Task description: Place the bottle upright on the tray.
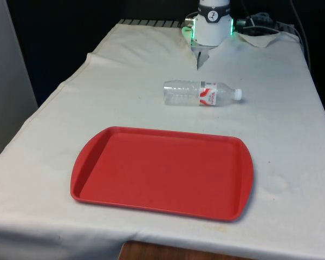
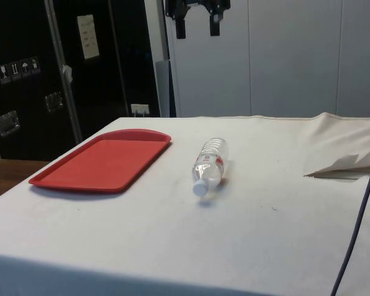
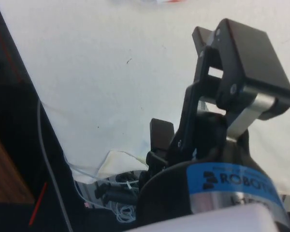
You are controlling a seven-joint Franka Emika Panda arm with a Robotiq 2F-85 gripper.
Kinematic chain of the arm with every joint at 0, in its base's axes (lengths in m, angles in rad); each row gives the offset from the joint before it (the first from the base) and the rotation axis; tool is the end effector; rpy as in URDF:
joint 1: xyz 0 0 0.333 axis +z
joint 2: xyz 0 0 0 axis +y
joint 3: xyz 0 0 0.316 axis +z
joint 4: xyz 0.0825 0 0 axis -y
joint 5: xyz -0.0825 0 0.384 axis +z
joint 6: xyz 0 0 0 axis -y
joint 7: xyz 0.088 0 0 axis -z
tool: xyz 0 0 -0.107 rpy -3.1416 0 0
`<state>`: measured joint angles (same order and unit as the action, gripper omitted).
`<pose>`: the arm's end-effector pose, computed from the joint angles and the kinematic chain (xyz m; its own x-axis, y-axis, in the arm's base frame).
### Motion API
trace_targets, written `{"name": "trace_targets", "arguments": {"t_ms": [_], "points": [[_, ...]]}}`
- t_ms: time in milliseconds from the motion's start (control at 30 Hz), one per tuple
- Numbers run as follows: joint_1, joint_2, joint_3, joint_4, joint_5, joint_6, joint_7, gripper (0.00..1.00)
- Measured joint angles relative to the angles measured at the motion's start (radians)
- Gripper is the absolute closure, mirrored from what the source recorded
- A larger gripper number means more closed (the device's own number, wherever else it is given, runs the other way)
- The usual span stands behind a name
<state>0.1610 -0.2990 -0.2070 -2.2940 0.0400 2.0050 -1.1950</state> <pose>0.4591 -0.0228 0.4675 0.4163 0.9047 0.0910 0.9092 -0.4150 -0.0330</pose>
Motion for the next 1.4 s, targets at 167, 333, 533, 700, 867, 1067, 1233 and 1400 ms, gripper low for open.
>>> {"name": "trace_targets", "arguments": {"t_ms": [167, 333, 533, 700, 867, 1067, 1233, 1400], "points": [[0.000, 0.000, 0.000, 0.000, 0.001, 0.000, -0.044, 0.00], [-0.001, 0.000, 0.000, -0.001, 0.001, 0.000, -0.080, 0.00], [-0.001, 0.000, 0.000, -0.002, 0.003, 0.000, -0.131, 0.00], [-0.002, 0.000, 0.000, -0.003, 0.004, 0.000, -0.174, 0.00], [-0.002, 0.000, 0.000, -0.004, 0.005, 0.000, -0.219, 0.00], [-0.003, 0.000, -0.001, -0.006, 0.006, 0.000, -0.269, 0.00], [-0.003, 0.000, -0.001, -0.007, 0.008, 0.000, -0.313, 0.00], [-0.003, 0.000, -0.001, -0.009, 0.010, 0.000, -0.349, 0.00]]}}
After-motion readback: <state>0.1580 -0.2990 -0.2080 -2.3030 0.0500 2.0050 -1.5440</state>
